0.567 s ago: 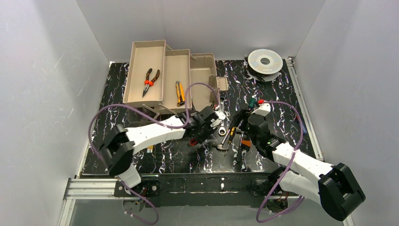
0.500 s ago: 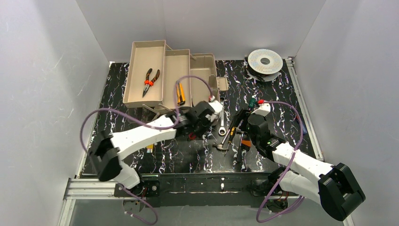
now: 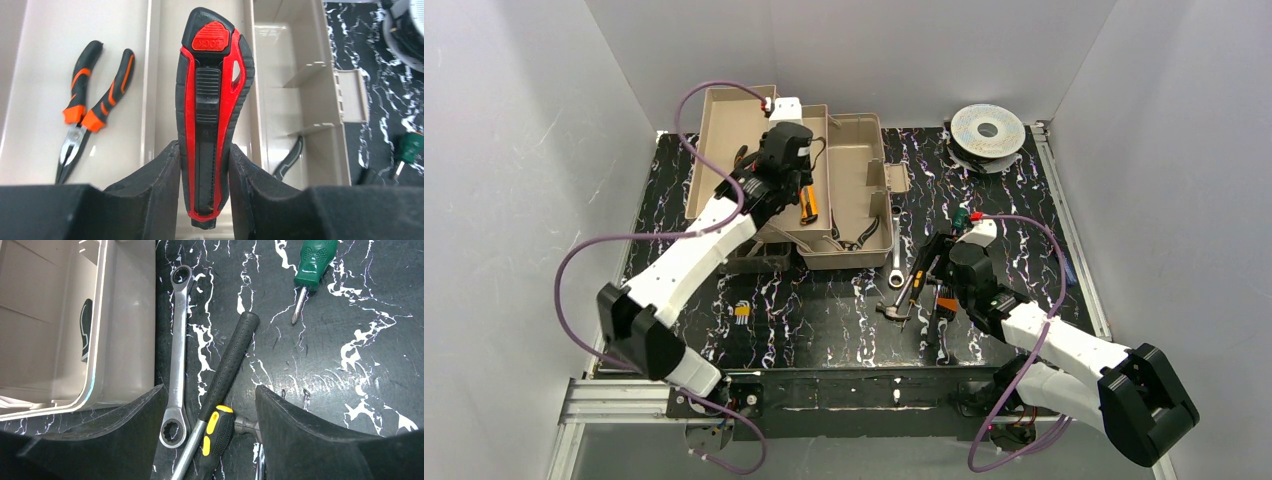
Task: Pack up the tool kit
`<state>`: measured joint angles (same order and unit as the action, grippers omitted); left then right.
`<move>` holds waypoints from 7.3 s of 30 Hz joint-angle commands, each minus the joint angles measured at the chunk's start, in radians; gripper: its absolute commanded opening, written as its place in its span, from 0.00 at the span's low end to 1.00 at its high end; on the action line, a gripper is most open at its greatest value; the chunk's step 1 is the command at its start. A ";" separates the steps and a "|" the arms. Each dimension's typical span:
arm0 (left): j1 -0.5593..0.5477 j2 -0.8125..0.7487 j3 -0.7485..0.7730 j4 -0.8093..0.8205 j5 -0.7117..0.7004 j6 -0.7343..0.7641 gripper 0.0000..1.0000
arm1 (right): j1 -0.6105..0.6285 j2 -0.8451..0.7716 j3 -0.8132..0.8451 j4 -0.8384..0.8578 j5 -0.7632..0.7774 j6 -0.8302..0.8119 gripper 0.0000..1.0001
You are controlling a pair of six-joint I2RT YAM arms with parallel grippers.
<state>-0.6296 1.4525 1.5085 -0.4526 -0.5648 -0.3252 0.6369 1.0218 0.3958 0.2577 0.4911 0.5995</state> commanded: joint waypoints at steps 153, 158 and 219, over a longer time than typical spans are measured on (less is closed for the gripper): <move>-0.211 -0.349 -1.126 1.004 0.741 0.262 0.98 | -0.049 0.596 0.915 -0.351 -0.543 0.142 0.78; -0.211 -0.356 -1.125 0.996 0.737 0.261 0.98 | -0.046 0.550 0.886 -0.349 -0.526 0.120 0.80; -0.211 -0.350 -1.118 0.990 0.734 0.253 0.98 | -0.036 0.158 0.589 -0.492 -0.423 -0.111 0.01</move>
<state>-0.8352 1.1217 0.3836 0.5415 0.1822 -0.0879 0.5972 1.1519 0.8341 -0.3302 0.1780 0.6201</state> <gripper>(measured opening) 0.981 0.220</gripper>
